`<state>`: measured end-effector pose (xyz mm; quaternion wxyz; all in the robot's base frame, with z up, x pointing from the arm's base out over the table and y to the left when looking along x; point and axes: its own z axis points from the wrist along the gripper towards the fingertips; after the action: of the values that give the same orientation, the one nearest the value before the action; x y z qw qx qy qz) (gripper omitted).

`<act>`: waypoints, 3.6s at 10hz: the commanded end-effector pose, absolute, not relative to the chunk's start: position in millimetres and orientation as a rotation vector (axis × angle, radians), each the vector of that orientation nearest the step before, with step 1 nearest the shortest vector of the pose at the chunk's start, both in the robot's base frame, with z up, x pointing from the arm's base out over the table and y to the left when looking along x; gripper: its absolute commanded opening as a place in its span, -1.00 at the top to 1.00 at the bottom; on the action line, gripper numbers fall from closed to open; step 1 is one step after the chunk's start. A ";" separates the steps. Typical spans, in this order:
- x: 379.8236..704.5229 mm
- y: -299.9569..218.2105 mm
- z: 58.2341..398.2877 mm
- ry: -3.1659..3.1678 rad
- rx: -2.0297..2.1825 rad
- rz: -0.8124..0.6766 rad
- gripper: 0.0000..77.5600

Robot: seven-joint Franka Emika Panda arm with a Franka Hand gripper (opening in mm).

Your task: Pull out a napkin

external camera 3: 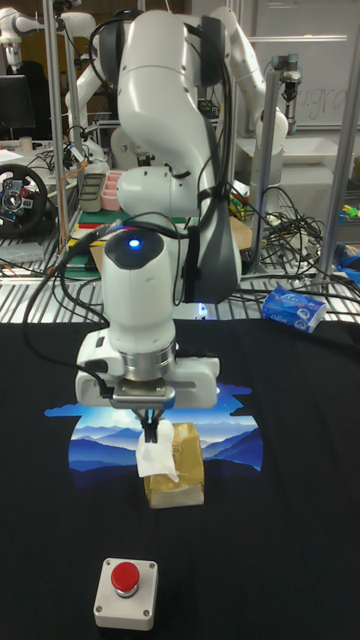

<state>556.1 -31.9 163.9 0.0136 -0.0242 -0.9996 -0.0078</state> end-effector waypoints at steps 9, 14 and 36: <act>561.2 -36.8 153.7 -3.086 -0.084 -0.017 1.00; 572.0 -42.3 156.5 -3.110 -0.064 -0.022 1.00; 564.8 -50.0 153.9 -3.159 -0.011 -0.021 1.00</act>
<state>564.0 -49.7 152.6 -0.0099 -0.0070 -0.9999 -0.0035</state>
